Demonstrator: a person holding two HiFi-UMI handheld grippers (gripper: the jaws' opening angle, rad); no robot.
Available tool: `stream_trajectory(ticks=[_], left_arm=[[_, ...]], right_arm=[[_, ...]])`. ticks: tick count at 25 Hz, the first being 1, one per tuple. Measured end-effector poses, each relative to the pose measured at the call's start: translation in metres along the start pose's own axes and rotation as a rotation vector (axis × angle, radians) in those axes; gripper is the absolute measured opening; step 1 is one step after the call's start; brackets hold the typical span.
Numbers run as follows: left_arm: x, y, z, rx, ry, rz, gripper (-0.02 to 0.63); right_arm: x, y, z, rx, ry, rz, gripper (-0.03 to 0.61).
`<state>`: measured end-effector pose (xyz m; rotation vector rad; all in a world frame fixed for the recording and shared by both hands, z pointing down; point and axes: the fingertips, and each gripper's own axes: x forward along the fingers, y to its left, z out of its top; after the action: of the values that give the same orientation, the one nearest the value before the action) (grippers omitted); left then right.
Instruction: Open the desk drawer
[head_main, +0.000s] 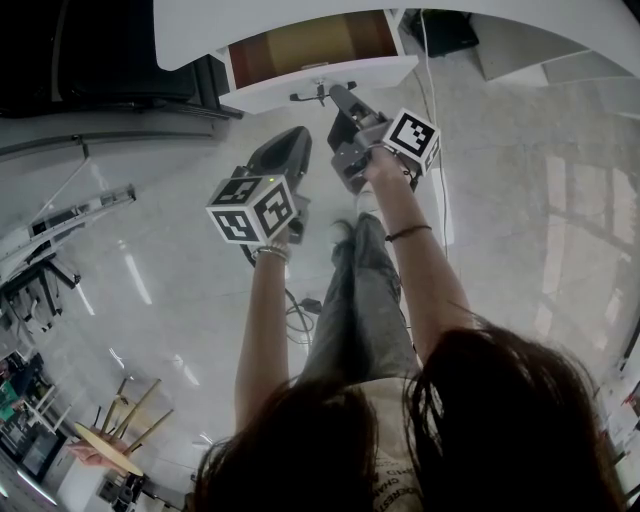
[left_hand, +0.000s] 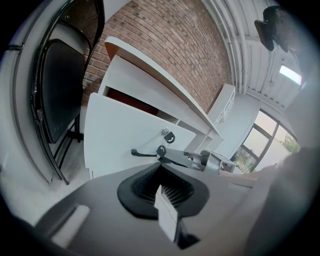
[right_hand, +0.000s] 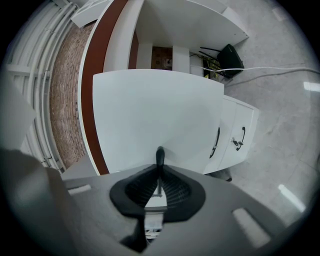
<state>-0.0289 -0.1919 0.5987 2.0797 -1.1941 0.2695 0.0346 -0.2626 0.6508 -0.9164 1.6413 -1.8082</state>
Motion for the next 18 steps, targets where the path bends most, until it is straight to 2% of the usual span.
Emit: stream_trajectory(ticks=[18], left_arm=[[-0.0002, -0.0014, 0.003, -0.012, 0.005, -0.005, -0.002]], right_arm=[[-0.0018, -0.0009, -0.0011, 0.007, 0.004, -0.031, 0.028]])
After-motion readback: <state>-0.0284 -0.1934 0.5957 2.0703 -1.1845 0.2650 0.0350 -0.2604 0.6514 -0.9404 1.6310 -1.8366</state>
